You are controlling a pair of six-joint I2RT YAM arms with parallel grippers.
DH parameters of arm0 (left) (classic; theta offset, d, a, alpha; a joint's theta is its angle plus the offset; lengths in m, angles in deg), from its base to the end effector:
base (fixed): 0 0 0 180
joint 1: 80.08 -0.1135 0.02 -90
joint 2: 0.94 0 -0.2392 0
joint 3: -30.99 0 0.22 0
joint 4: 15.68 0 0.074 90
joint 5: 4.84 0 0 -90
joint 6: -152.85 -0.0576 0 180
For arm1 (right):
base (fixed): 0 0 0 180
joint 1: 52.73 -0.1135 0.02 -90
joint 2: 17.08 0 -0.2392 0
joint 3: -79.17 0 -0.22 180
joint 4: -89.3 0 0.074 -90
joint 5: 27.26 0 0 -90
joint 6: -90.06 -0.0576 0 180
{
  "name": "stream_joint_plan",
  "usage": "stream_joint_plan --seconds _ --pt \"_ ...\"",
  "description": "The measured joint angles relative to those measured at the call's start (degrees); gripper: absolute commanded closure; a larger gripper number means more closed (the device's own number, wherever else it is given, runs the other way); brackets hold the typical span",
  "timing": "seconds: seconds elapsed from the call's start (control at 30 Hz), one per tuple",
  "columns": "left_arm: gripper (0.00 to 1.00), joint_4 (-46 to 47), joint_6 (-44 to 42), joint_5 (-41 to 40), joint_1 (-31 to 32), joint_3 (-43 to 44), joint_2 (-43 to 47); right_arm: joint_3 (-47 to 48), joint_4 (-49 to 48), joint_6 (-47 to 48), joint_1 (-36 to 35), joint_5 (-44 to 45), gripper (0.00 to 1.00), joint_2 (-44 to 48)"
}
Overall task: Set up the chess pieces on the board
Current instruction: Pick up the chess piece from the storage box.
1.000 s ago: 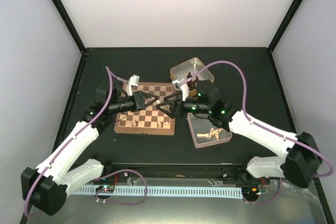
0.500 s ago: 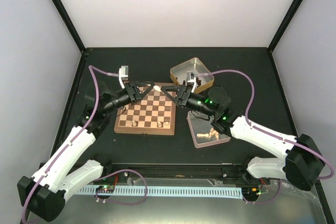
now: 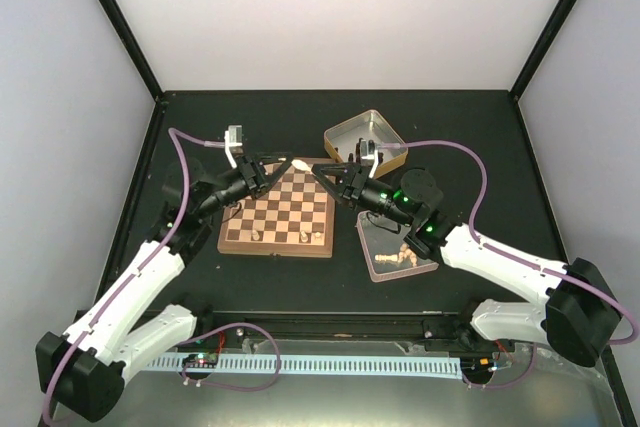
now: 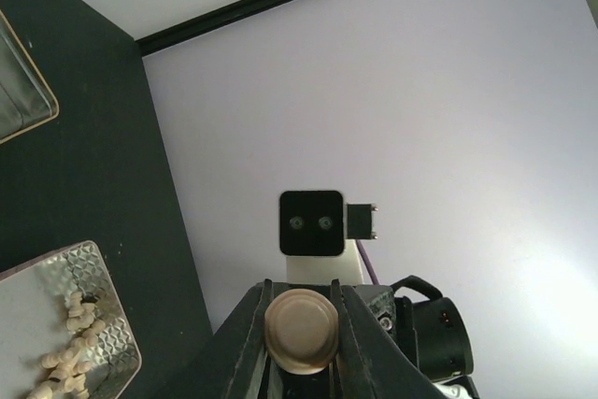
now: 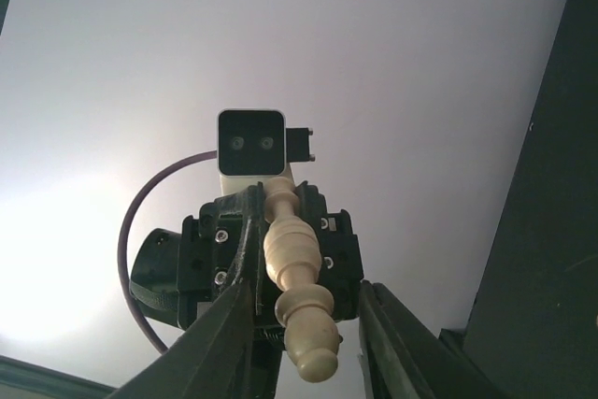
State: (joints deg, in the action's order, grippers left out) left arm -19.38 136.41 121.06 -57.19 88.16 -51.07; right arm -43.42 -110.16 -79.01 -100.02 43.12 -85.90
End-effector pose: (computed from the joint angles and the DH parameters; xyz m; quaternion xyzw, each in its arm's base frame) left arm 0.1761 -0.1110 0.3311 -0.0767 0.6859 -0.6570 0.3033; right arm 0.1731 0.2161 0.3110 0.0532 0.6567 0.7143 0.2360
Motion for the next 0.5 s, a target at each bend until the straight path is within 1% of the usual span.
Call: stream_joint_plan --seconds 0.1,0.33,0.5 --pt "0.98 0.37 0.39 -0.09 0.00 -0.39 -0.24 0.00 -0.26 -0.37 0.00 0.11 0.78 0.00" --pt "0.98 0.83 0.76 -0.59 0.00 -1.14 -0.24 0.59 1.92 1.75 0.00 0.94 0.98 0.11" --pt "0.99 0.50 0.24 -1.14 0.00 -1.46 -0.24 2.05 6.56 4.50 0.00 1.38 0.99 0.66"
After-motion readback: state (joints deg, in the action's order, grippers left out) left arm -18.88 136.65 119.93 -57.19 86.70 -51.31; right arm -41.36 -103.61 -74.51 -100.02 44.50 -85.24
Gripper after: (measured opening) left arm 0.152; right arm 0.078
